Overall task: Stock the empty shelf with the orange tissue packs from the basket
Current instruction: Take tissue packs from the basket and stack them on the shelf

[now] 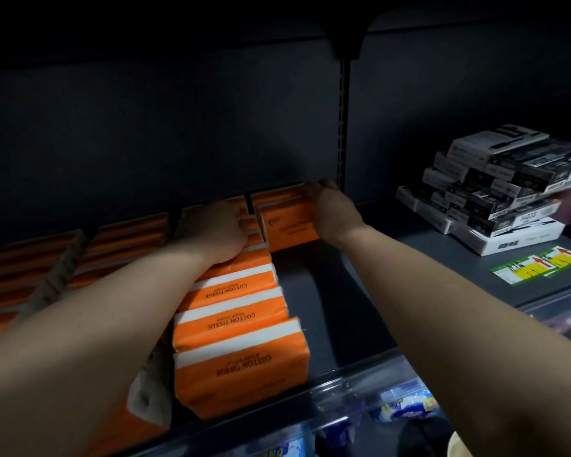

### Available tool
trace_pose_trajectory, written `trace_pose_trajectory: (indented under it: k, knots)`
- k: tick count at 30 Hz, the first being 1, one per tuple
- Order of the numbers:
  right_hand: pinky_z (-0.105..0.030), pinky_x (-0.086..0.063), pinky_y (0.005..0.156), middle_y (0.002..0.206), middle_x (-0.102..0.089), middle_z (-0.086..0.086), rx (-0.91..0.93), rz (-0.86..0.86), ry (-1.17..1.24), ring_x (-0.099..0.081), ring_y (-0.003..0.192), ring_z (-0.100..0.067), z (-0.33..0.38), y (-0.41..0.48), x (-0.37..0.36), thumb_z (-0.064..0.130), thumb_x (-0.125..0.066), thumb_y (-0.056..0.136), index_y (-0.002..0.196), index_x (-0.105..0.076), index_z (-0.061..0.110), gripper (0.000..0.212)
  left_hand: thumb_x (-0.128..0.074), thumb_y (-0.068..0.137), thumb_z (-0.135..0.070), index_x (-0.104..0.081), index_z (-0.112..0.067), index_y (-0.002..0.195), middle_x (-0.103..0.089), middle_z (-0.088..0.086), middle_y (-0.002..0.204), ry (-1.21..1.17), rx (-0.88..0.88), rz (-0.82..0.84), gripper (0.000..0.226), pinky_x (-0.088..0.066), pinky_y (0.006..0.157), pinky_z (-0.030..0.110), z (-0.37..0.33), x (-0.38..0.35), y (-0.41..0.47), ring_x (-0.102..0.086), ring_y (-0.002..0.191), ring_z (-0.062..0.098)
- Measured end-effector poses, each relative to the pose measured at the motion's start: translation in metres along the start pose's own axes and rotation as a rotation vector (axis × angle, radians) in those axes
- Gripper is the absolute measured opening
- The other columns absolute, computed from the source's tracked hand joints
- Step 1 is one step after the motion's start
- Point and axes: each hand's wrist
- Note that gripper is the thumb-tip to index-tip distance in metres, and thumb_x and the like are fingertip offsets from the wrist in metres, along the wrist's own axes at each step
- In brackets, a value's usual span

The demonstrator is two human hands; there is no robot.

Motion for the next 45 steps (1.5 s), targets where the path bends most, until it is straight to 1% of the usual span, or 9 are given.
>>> trace_pose_trajectory:
  k: [5,10,14,17,22,26,30,37,45]
  knots:
    - [-0.044,-0.045,0.1,0.145,-0.032,-0.01,-0.026,0.02,0.017,-0.044,0.125,-0.034,-0.002,-0.007,-0.001,-0.006,-0.037,0.086,0.146,-0.027,0.023,0.067,-0.045,0.097,-0.032,-0.059,-0.021,0.116,-0.061,0.003,0.109,-0.025,0.0,0.006,0.025,-0.039,0.077,0.03,-0.003,0.003,-0.004,-0.053,0.086,0.013]
    - [-0.039,-0.038,0.106,0.15,-0.03,-0.005,-0.042,0.014,-0.003,-0.033,0.134,-0.029,-0.006,-0.024,0.009,-0.001,-0.044,0.089,0.146,-0.029,0.024,0.064,-0.046,0.097,-0.032,-0.059,-0.022,0.118,-0.061,0.003,0.116,-0.022,-0.003,-0.001,0.027,-0.042,0.085,0.033,-0.012,0.01,-0.016,-0.058,0.103,0.021]
    - [-0.034,-0.038,0.102,0.141,-0.043,-0.009,0.036,-0.038,-0.016,-0.038,0.129,-0.031,-0.011,-0.054,0.027,0.008,-0.052,0.088,0.139,-0.042,0.019,0.053,-0.045,0.096,-0.029,-0.062,-0.023,0.113,-0.063,0.004,0.112,-0.021,-0.029,-0.015,0.025,-0.046,0.08,0.033,-0.023,0.017,-0.032,-0.059,0.097,0.021]
    - [-0.037,-0.039,0.102,0.137,-0.049,-0.01,0.093,-0.095,-0.011,-0.041,0.127,-0.031,-0.016,-0.082,0.046,0.012,-0.059,0.084,0.136,-0.046,0.016,0.054,-0.048,0.092,-0.028,-0.062,-0.02,0.114,-0.061,0.007,0.117,0.007,-0.078,-0.027,0.028,-0.049,0.085,0.034,-0.031,0.021,-0.052,-0.058,0.103,0.026]
    - [-0.034,-0.031,0.11,0.143,-0.044,-0.009,0.066,-0.019,-0.09,-0.038,0.133,-0.025,-0.034,-0.13,0.08,0.02,-0.062,0.083,0.139,-0.045,0.017,0.059,-0.05,0.089,-0.034,-0.064,-0.018,0.111,-0.064,0.009,0.118,-0.014,-0.164,-0.074,0.031,-0.05,0.086,0.037,-0.056,0.025,-0.096,-0.059,0.109,0.032]
    - [-0.03,-0.028,0.111,0.144,-0.045,-0.009,0.007,-0.008,-0.083,-0.038,0.133,-0.024,-0.049,-0.19,0.107,0.019,-0.065,0.083,0.138,-0.046,0.015,0.058,-0.052,0.088,-0.033,-0.062,-0.019,0.119,-0.061,0.007,0.126,-0.044,-0.228,-0.071,0.036,-0.048,0.094,0.038,-0.079,0.025,-0.141,-0.056,0.116,0.03]
    - [-0.029,-0.028,0.11,0.144,-0.044,-0.009,-0.03,0.041,-0.098,-0.039,0.133,-0.024,-0.062,-0.254,0.128,0.02,-0.065,0.084,0.139,-0.045,0.014,0.059,-0.051,0.088,-0.033,-0.06,-0.019,0.122,-0.059,0.007,0.127,-0.09,-0.274,-0.018,0.037,-0.047,0.095,0.038,-0.104,0.015,-0.191,-0.055,0.117,0.03]
    - [-0.029,-0.032,0.107,0.139,-0.051,-0.009,-0.087,0.152,-0.123,-0.044,0.129,-0.024,-0.103,-0.368,0.133,0.019,-0.066,0.082,0.135,-0.05,0.014,0.056,-0.05,0.086,-0.032,-0.065,-0.019,0.107,-0.062,0.009,0.118,-0.087,-0.389,0.108,0.029,-0.05,0.088,0.04,-0.151,-0.042,-0.273,-0.057,0.109,0.031]
    - [-0.025,-0.029,0.107,0.147,-0.041,-0.001,-0.28,0.366,-0.156,-0.036,0.136,-0.019,-0.183,-0.453,0.092,0.026,-0.058,0.09,0.143,-0.038,0.025,0.057,-0.053,0.088,-0.035,-0.056,-0.022,0.126,-0.055,0.004,0.131,-0.043,-0.431,0.347,0.041,-0.046,0.096,0.037,-0.181,-0.141,-0.32,-0.051,0.121,0.025]
Point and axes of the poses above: each hand's wrist, its own y-axis towards the middle knuckle, its own x-axis out of the back of the hand, z = x × y
